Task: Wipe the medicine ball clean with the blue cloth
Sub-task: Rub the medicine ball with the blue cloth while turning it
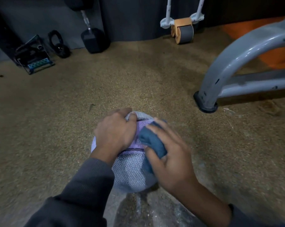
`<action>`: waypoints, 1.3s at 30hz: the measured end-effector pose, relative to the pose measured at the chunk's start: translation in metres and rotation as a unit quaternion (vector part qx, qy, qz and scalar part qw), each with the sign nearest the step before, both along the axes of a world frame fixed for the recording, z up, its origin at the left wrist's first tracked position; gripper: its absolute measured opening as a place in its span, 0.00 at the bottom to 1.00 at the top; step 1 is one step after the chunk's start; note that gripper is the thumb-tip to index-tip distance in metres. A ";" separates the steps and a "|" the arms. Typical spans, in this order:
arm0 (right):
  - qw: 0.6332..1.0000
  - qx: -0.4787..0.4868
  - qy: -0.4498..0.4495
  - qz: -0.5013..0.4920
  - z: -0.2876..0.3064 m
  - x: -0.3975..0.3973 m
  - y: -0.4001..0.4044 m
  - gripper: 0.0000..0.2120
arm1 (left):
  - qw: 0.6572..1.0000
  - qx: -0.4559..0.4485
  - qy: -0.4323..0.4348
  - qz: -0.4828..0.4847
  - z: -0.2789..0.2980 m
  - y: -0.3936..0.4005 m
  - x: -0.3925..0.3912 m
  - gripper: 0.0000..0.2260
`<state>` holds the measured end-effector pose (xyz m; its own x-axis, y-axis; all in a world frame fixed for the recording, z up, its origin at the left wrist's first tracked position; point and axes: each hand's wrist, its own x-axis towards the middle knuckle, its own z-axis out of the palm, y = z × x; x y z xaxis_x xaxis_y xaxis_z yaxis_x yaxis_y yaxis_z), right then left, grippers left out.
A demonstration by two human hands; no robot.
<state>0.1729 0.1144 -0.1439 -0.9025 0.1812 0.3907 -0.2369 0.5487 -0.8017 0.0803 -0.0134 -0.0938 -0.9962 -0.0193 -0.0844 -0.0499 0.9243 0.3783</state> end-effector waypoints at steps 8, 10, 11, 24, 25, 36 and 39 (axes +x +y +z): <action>0.981 -0.140 -0.135 -0.021 0.002 -0.054 0.024 0.13 | 1.000 -0.015 -0.010 -0.008 0.000 0.002 -0.005 0.18; 0.989 -0.099 -0.105 -0.023 0.005 -0.044 0.021 0.13 | 1.000 -0.022 -0.001 -0.020 -0.001 0.005 -0.004 0.18; 0.995 -0.066 -0.072 -0.007 0.007 -0.036 0.016 0.13 | 0.999 -0.020 0.001 -0.025 -0.002 0.005 -0.004 0.18; 0.987 -0.099 -0.124 -0.003 0.011 -0.048 0.020 0.05 | 0.997 0.009 0.035 -0.075 -0.008 -0.012 0.006 0.20; 0.996 -0.046 -0.078 0.016 0.012 -0.040 0.013 0.10 | 0.996 0.011 0.038 -0.076 -0.008 -0.013 0.005 0.19; 0.985 -0.090 -0.143 0.028 0.015 -0.057 0.020 0.06 | 0.997 0.032 0.044 -0.057 -0.009 -0.013 0.006 0.18; 0.996 -0.031 -0.068 0.057 0.015 -0.047 0.010 0.11 | 0.996 0.038 0.055 -0.061 -0.010 -0.018 0.010 0.18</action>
<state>0.1259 0.1244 -0.1289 -0.9624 0.0944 0.2545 -0.1817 0.4725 -0.8624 0.0905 -0.0317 -0.1040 -0.9941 0.1044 0.0280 0.1059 0.8895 0.4444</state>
